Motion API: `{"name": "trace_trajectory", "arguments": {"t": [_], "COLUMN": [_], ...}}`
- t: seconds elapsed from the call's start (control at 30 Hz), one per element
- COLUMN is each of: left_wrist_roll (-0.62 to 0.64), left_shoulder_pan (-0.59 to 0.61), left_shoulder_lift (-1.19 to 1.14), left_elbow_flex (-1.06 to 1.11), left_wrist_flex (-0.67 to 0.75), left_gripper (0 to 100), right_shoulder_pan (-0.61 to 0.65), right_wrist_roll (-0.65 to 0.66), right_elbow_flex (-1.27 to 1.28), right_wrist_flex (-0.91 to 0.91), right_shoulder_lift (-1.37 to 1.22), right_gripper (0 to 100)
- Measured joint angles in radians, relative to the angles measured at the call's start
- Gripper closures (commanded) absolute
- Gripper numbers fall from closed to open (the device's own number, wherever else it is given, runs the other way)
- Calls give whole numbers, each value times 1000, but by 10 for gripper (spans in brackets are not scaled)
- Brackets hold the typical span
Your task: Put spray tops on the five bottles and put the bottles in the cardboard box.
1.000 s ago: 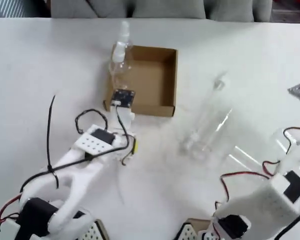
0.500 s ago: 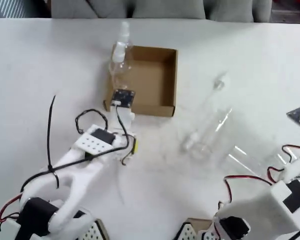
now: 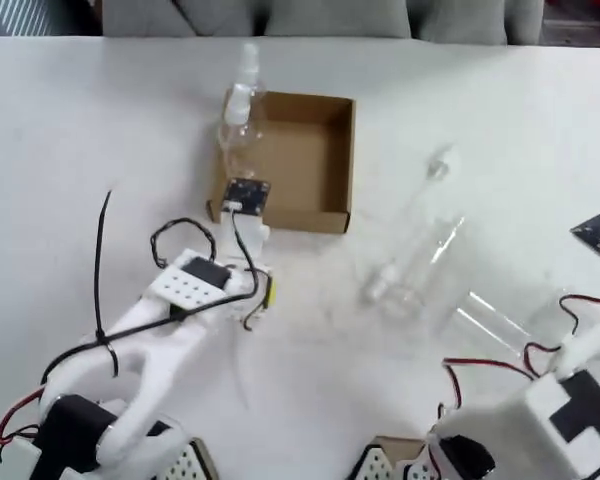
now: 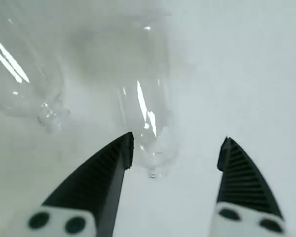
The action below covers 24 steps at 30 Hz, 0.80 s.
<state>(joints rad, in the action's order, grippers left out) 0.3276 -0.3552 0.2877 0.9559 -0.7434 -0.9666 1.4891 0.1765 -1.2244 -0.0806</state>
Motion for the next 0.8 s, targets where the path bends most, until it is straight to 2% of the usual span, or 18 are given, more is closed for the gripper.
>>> {"name": "trace_trajectory", "arguments": {"t": [0.1, 0.2, 0.3, 0.47, 0.8], "left_wrist_roll": [0, 0, 0, 0, 0], "left_shoulder_pan": [0, 0, 0, 0, 0], "left_shoulder_lift": [0, 0, 0, 0, 0], "left_elbow_flex": [0, 0, 0, 0, 0], "left_wrist_flex": [0, 0, 0, 0, 0], "left_gripper": [977, 977, 977, 977, 977], "right_shoulder_pan": [-15, -49, -98, -212, -356], "right_wrist_roll": [-23, -94, -130, -141, -127], "right_elbow_flex": [0, 0, 0, 17, 195], "right_wrist_flex": [-32, -74, -123, -155, -80], "right_shoulder_lift": [69, 124, 152, 150, 66], "right_gripper": [822, 981, 957, 981, 981]}}
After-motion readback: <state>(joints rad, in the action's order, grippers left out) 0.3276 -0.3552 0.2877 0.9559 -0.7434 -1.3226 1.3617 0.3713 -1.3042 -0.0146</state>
